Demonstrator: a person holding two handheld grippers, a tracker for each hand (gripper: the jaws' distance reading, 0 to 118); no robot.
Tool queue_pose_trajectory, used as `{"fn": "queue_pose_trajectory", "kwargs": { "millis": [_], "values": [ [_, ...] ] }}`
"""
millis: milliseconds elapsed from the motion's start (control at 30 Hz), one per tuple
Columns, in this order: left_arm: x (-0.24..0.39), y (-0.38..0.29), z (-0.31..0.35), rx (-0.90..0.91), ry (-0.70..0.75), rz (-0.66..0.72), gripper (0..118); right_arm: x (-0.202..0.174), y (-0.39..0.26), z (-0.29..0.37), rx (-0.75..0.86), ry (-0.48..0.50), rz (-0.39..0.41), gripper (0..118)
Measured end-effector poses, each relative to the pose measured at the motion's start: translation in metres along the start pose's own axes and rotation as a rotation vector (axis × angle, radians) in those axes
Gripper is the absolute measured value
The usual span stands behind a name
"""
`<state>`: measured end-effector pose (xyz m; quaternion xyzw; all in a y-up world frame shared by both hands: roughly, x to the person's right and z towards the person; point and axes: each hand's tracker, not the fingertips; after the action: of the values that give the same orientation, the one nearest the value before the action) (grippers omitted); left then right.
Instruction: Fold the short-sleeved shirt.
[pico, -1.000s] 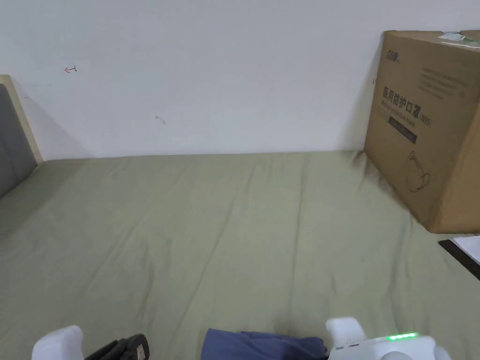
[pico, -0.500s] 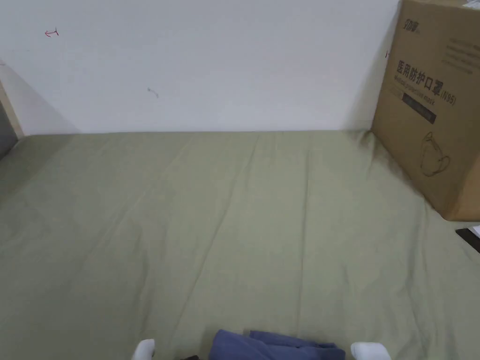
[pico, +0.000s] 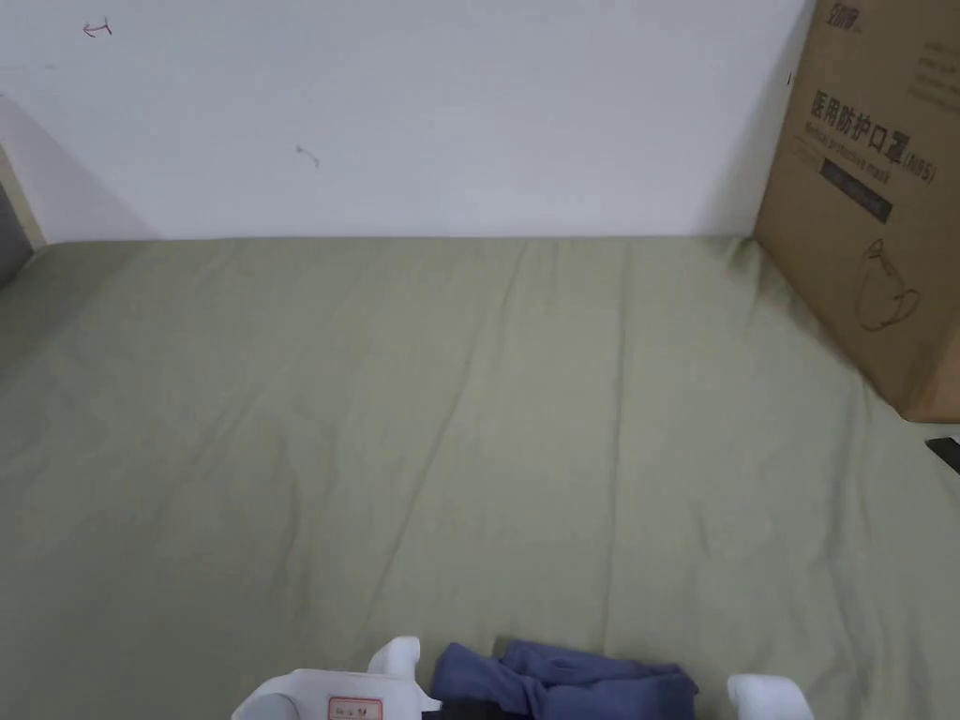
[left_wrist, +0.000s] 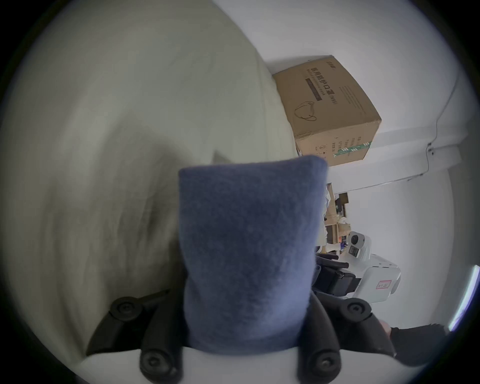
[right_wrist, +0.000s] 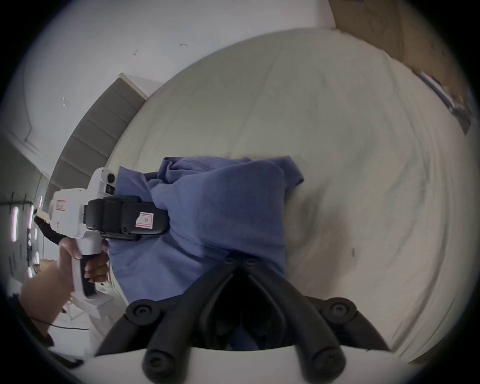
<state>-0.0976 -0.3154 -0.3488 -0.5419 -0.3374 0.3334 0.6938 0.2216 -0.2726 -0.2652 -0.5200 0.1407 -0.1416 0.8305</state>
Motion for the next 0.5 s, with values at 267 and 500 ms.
{"fn": "queue_pose_trajectory", "kwargs": {
  "millis": [267,500],
  "values": [
    [-0.001,0.016,0.158,0.056,0.175,-0.160,19,-0.040,-0.016,0.041,0.132,0.016,0.101,0],
    [-0.076,0.062,0.328,0.100,0.693,-0.112,19,-0.075,-0.021,0.038,0.108,0.015,0.144,0]
  ]
}}
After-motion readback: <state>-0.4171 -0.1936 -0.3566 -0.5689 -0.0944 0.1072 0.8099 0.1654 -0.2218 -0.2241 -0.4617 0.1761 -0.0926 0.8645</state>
